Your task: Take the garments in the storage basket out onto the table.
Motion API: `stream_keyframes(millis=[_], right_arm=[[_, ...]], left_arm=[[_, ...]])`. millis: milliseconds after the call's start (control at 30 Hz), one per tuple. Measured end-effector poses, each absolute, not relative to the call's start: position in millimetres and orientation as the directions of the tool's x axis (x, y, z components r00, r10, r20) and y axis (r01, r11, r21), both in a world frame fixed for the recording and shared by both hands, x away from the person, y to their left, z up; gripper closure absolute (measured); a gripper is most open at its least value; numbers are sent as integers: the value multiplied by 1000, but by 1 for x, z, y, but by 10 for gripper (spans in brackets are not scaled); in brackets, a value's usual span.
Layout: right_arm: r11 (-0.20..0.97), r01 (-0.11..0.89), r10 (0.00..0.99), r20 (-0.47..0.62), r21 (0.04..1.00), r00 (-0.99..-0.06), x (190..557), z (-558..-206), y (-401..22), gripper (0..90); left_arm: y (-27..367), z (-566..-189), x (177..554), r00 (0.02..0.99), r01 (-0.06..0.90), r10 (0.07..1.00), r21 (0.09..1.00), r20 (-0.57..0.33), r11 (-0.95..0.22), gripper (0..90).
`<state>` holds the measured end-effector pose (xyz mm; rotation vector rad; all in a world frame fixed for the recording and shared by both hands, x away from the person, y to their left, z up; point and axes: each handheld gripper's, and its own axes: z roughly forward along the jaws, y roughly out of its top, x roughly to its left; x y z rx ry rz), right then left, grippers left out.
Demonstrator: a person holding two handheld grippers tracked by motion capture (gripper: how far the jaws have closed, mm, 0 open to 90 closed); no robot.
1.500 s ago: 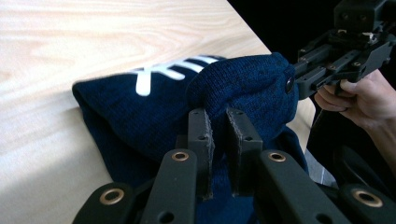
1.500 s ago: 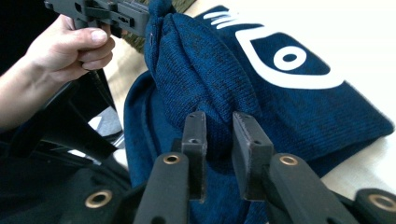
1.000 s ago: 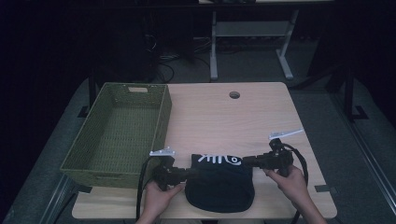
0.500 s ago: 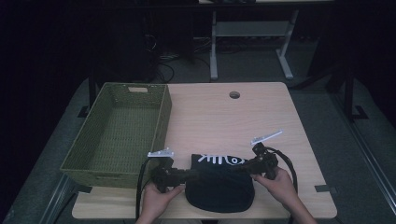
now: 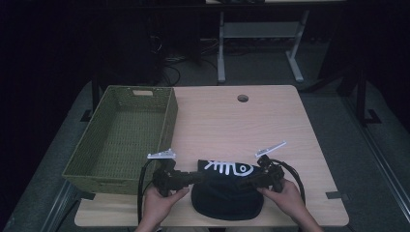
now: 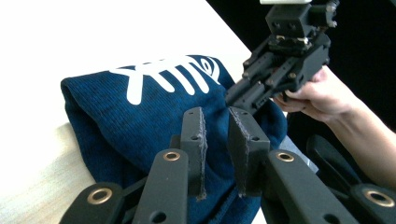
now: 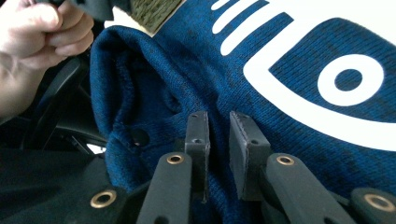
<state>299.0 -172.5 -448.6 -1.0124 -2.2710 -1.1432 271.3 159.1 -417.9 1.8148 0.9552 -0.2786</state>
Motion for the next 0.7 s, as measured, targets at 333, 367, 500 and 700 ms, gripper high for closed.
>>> stream_keyframes(millis=[333, 367, 500, 700], right_arm=[[427, 731, 381, 628, 532, -679, 289, -438, -171, 771], [421, 728, 377, 626, 541, -683, 289, -435, -171, 771], [402, 728, 384, 620, 555, -684, 291, -429, -173, 764], [426, 724, 397, 607, 543, -689, 291, -435, -167, 781]], left_arm=[[136, -430, 275, 657, 735, 468, 641, -591, -222, 765], [135, -431, 275, 655, 738, 469, 635, -593, -229, 766], [131, -436, 272, 652, 746, 468, 616, -596, -254, 774], [131, -444, 268, 646, 755, 484, 586, -589, -294, 776]])
